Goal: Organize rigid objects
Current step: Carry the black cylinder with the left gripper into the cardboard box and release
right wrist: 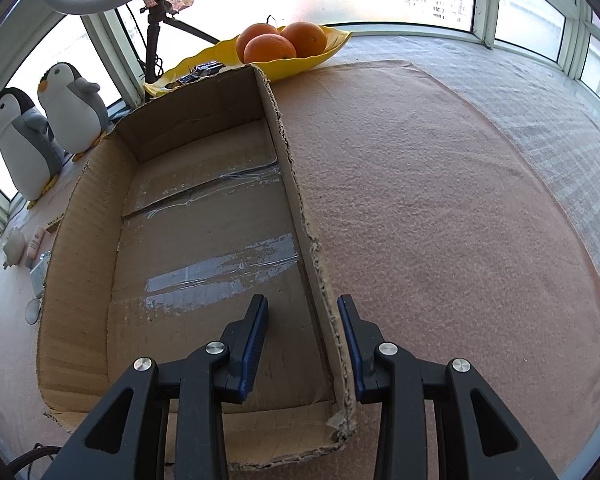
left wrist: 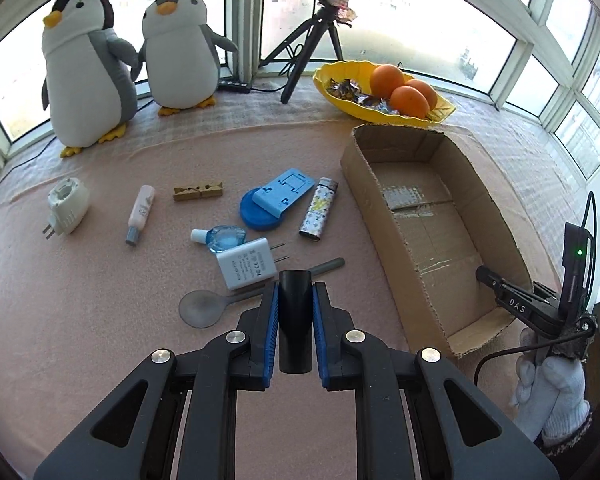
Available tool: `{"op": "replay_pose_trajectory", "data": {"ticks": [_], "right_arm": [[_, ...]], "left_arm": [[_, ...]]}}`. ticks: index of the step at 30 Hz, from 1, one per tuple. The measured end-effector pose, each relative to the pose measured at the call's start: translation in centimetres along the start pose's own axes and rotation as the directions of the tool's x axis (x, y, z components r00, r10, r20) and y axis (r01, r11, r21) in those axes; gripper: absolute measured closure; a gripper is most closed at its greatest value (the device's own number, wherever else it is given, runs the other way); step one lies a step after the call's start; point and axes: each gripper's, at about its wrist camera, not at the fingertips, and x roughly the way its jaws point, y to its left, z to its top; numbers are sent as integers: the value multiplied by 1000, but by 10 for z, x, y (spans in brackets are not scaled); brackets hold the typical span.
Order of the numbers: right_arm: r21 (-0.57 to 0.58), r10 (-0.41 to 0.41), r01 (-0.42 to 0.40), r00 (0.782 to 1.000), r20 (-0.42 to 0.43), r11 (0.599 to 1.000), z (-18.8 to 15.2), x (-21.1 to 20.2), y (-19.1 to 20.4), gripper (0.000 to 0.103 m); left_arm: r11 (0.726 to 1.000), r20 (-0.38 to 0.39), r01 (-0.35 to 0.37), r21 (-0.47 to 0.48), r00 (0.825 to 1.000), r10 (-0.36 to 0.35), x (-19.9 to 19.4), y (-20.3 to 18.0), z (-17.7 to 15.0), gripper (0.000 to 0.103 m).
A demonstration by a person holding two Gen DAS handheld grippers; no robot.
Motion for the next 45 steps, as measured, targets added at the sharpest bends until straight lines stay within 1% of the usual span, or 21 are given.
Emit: {"op": "replay_pose_trajectory", "data": {"ticks": [3, 8, 12, 15, 20, 26, 27, 29, 30, 31, 35, 37, 42, 45], "right_arm": [[13, 9, -9, 1000, 0, 1000, -1, 0, -1, 71], [13, 12, -12, 1000, 13, 1000, -2, -1, -2, 71], [9, 8, -8, 999, 33, 1000, -2, -1, -1, 71], [6, 7, -7, 998, 56, 1000, -2, 0, -1, 71], [15, 12, -13, 995, 96, 1000, -3, 2, -2, 70], [30, 20, -23, 994, 105, 999, -2, 4, -2, 69], [26, 19, -21, 994, 105, 999, -2, 4, -2, 68], [20, 15, -17, 994, 104, 1000, -2, 4, -2, 68], [18, 14, -16, 995, 104, 1000, -2, 4, -1, 68], [17, 12, -14, 995, 104, 1000, -2, 4, -1, 67], [14, 8, -10, 995, 102, 1000, -2, 4, -1, 67], [12, 4, -6, 995, 102, 1000, -1, 4, -1, 66], [9, -3, 2, 995, 100, 1000, -2, 5, -1, 64], [8, -5, 4, 996, 94, 1000, -1, 6, -2, 62]], "left_arm": [[997, 2, 34, 63, 999, -34, 8, -33, 10, 88], [985, 5, 73, 156, 997, -75, 20, -80, 21, 88], [976, -24, 89, 200, 996, -86, 38, -104, 24, 88], [972, -38, 87, 218, 996, -80, 48, -115, 23, 88], [970, -55, 67, 232, 997, -56, 60, -122, 20, 88], [962, -60, 51, 268, 998, -37, 64, -129, 17, 88], [959, -65, 52, 277, 997, -35, 65, -131, 17, 86], [959, -58, 45, 280, 998, -29, 64, -132, 17, 79], [960, -53, 42, 277, 998, -28, 63, -132, 17, 69], [960, -47, 43, 276, 998, -32, 62, -132, 17, 64], [959, -46, 43, 279, 998, -32, 59, -132, 16, 63], [960, -41, 41, 277, 999, -31, 57, -131, 15, 59], [961, -30, 45, 271, 999, -38, 49, -123, 14, 59], [965, -12, 43, 260, 999, -41, 40, -112, 13, 59]]}}
